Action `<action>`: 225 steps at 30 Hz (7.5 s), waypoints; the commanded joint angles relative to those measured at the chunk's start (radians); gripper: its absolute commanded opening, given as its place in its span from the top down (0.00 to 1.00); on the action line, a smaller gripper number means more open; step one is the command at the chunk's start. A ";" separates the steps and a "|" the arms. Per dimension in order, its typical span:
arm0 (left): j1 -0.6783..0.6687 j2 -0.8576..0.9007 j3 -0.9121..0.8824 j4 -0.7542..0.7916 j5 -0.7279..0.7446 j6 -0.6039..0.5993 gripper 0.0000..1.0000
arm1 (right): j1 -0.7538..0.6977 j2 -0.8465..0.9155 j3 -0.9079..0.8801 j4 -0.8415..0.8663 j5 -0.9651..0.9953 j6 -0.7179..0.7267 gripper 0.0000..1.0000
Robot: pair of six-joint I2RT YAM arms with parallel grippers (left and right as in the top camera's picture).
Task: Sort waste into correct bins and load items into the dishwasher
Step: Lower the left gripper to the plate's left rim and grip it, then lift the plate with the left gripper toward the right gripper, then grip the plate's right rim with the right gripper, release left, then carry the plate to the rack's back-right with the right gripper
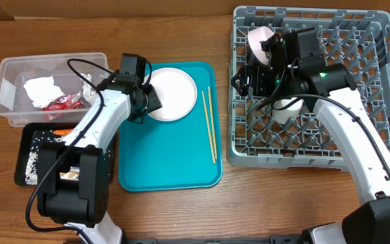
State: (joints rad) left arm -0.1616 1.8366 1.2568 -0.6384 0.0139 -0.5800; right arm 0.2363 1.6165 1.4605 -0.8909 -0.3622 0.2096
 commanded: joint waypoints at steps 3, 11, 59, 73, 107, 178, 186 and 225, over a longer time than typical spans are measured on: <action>0.005 0.002 -0.005 0.006 -0.018 0.025 0.00 | 0.004 -0.016 0.012 0.003 -0.006 0.004 0.00; 0.006 0.002 -0.005 0.019 -0.018 0.079 0.10 | 0.004 -0.016 0.012 0.003 -0.006 0.004 0.00; 0.004 0.129 -0.023 0.069 -0.048 -0.027 0.50 | 0.004 -0.016 0.012 0.003 -0.006 0.004 0.00; 0.004 0.129 -0.026 0.070 -0.047 -0.027 0.75 | 0.004 -0.016 0.012 0.003 -0.006 0.004 0.00; 0.001 -0.059 0.315 -0.310 0.028 0.034 0.96 | 0.004 -0.016 0.012 0.003 -0.006 0.004 0.00; -0.051 -0.111 0.315 -0.344 0.397 0.140 0.96 | 0.083 0.079 0.011 0.078 -0.064 0.027 0.88; -0.051 -0.111 0.315 -0.344 0.404 0.140 0.62 | 0.082 0.079 0.011 0.080 -0.021 0.027 0.96; 0.011 -0.116 0.433 -0.513 0.393 0.288 0.00 | -0.160 -0.089 0.177 0.027 1.305 -0.060 0.96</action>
State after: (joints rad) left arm -0.1505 1.7424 1.6707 -1.1526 0.4213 -0.3099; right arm 0.0940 1.5120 1.6466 -0.8608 0.6563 0.1524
